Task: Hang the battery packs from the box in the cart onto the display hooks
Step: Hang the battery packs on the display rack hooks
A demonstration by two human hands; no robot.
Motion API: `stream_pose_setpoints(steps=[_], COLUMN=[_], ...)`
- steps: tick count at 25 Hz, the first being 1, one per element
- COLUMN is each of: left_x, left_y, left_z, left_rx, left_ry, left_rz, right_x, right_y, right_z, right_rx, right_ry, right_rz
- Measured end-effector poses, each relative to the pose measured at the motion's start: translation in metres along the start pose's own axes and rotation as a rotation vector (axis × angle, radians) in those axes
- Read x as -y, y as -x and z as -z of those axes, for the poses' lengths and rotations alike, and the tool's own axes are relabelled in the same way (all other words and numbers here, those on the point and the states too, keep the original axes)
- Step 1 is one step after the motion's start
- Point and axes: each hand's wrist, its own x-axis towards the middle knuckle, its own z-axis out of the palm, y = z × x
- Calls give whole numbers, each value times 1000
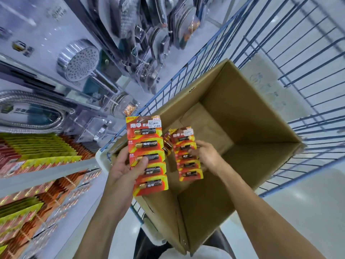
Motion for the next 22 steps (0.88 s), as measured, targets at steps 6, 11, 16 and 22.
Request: stream_pose_setpoints(steps=[6,11,16,22], left_x=[-20,-27,-22,-16], left_y=[6,9,15,20], left_z=[-10,-19,-24,-19], left_rx=[-27,-14,43,49], left_ry=[38,70,127,66], left_rz=[-34,-63,-44,-65], right_x=[53,79,89,76], right_y=[112,163,171,164], right_z=[32,18,-25,-61], right_rx=[61,171,205,-76], right_ry=[-130,-188,-160,47], right_rz=[224,325,363,446])
